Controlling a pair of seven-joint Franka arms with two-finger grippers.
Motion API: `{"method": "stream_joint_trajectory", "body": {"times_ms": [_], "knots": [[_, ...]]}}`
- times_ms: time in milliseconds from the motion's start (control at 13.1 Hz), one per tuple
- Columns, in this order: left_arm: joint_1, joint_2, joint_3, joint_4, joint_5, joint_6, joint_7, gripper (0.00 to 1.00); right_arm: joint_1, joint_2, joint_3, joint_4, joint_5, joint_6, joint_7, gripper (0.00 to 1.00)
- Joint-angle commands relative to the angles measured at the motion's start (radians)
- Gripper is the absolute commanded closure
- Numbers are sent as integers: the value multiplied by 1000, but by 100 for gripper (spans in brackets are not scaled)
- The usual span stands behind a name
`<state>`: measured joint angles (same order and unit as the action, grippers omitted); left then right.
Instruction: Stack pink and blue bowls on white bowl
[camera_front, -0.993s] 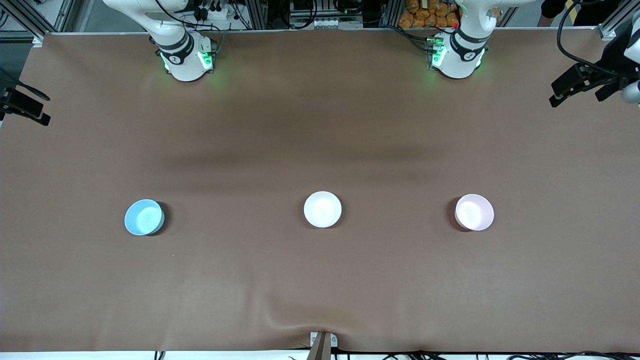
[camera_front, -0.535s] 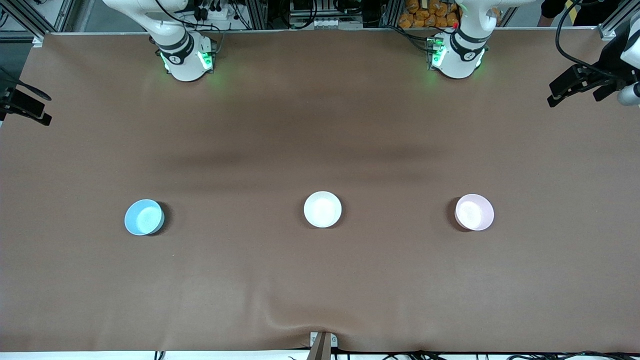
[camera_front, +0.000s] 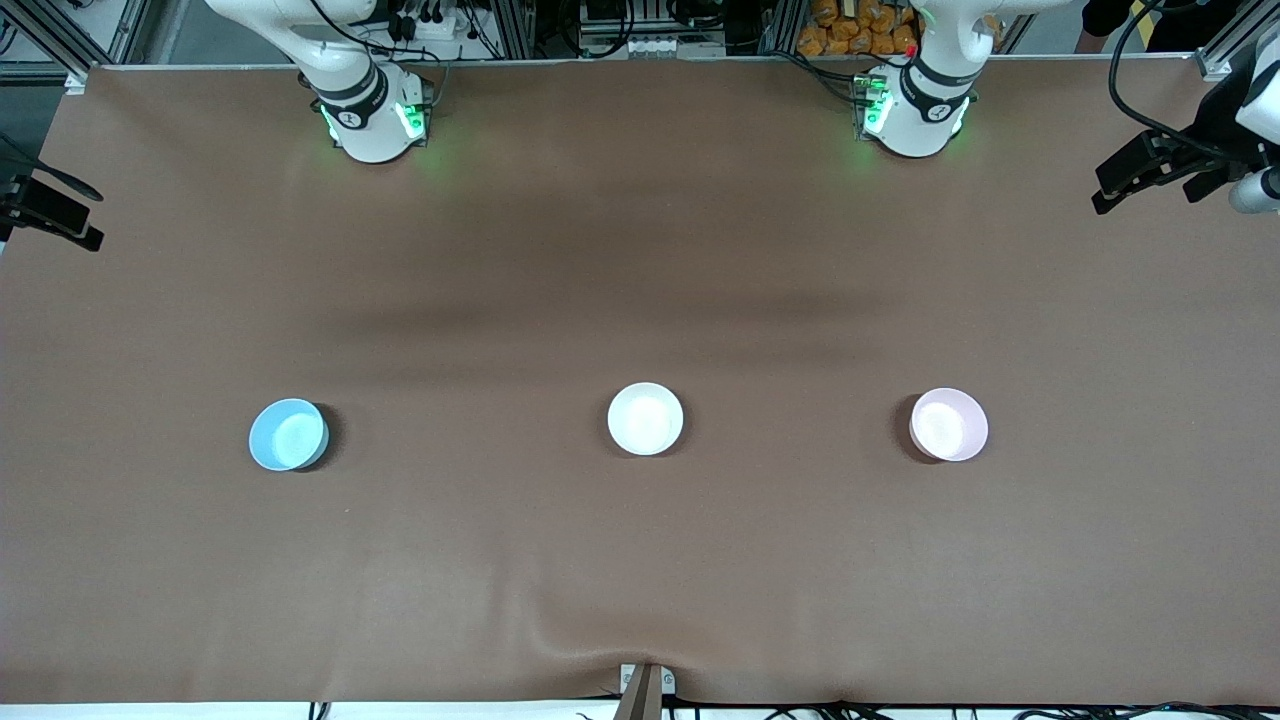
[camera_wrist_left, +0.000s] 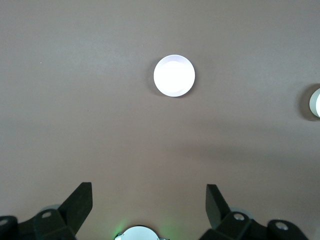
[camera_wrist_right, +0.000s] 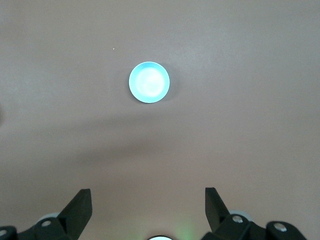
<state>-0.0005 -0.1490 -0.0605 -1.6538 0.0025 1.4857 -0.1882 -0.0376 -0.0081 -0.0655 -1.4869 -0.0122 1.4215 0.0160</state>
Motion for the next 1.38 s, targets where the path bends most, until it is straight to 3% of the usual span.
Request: {"method": "stream_joint_trajectory", "body": {"times_ms": [0,1299], "knots": [[2,2,-2,2,-3,-13,16,0,-24,2,21,16,-6,-16,5,0],[11,6,-1,-12,-3,5,16,0,-24,2,21,16,-6,-18,4,0]]}}
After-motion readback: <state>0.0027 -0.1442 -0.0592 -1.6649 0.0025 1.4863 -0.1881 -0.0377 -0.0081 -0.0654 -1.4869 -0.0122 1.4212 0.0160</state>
